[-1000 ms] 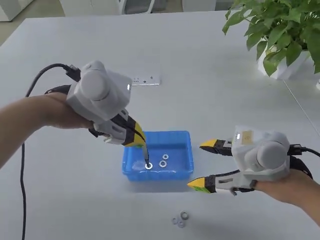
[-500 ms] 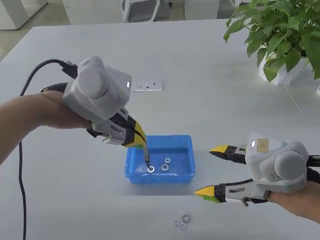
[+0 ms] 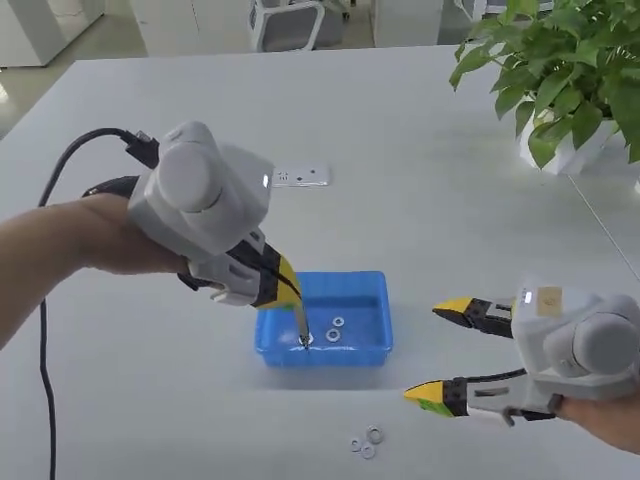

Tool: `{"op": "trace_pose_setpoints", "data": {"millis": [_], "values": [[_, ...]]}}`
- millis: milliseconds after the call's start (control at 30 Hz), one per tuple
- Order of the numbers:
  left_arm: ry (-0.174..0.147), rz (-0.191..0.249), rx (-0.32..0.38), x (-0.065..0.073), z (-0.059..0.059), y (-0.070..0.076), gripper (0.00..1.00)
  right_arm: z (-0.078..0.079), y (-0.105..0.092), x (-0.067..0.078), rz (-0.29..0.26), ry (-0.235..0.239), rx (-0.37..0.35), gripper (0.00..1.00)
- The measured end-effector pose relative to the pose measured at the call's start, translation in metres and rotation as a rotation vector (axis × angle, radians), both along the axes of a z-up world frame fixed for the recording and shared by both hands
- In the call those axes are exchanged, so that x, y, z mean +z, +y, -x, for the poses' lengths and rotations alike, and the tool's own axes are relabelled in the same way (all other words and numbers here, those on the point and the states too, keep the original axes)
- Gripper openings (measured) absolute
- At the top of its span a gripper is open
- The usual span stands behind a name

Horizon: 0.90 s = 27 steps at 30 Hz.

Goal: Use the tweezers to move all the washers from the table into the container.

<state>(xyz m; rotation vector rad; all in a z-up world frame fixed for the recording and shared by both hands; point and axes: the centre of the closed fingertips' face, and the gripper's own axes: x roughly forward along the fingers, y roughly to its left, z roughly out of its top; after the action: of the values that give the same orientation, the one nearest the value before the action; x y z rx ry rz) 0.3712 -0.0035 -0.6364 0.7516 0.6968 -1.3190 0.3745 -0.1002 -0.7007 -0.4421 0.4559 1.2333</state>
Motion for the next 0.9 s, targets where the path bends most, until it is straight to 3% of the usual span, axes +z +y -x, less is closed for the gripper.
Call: {"op": "trace_pose_setpoints", "data": {"millis": [433, 900], "values": [[0.009, 0.013, -0.012, -0.018, 0.024, -0.013, 0.03, 0.014, 0.000, -0.004, -0.019, -0.001, 0.019, 0.70], [0.032, 0.035, -0.010, -0.039, 0.044, -0.027, 0.03, 0.018, -0.003, -0.009, -0.029, 0.007, -0.009, 0.94]]}}
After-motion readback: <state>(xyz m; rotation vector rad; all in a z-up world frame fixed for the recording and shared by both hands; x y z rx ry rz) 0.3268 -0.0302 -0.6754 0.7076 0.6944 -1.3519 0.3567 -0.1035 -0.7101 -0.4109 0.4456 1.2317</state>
